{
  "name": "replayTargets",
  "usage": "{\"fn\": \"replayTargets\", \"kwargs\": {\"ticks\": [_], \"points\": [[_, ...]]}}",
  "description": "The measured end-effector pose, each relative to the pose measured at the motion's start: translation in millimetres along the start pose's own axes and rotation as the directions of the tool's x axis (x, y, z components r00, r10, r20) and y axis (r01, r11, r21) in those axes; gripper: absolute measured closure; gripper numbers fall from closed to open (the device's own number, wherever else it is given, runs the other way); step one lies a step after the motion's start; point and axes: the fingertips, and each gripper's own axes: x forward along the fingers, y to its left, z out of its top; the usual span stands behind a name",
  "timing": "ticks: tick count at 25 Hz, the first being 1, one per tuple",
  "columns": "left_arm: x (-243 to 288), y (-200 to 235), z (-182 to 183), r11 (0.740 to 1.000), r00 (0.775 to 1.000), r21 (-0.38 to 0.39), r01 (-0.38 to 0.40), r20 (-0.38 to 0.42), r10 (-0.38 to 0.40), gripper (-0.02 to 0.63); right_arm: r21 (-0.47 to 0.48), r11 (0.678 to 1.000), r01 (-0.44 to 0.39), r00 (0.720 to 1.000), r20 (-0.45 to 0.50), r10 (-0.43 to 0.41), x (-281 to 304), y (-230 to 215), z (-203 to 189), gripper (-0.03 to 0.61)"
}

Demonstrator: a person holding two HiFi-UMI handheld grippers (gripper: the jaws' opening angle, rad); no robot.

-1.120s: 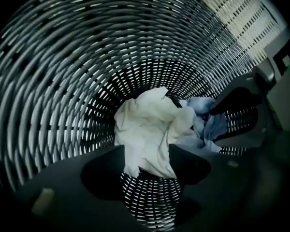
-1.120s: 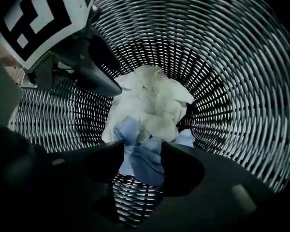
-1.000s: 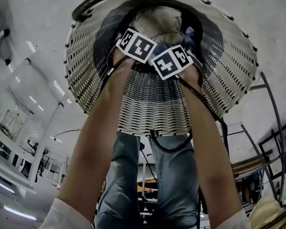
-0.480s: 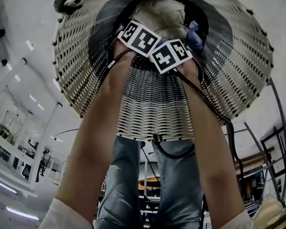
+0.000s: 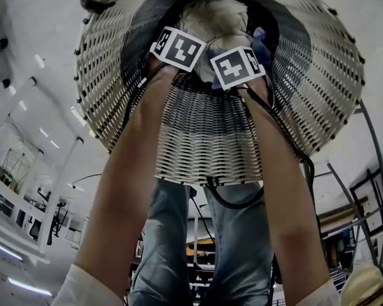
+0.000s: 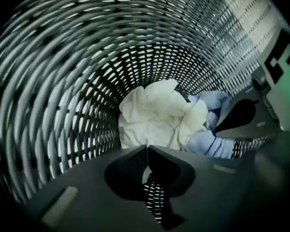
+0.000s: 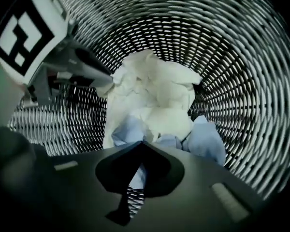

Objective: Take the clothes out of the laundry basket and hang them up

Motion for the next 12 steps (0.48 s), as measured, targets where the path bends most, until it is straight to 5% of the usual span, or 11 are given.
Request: {"fn": "replayTargets", "kwargs": {"ticks": [4,12], "points": [[-9,5,-2,0.998,1.000,-0.054,0.020,0.019,-0.019,0.600,0.062,0.998,-0.009,0.999,0.042,0.007,-9,-10,7,0.551],[-30,3,8,0.997,0.998,-0.066,0.046,0.053,-0.042,0.601,0.223,0.963,-0.154,0.981,0.153,0.121,-33,-6,16,0.551]]}}
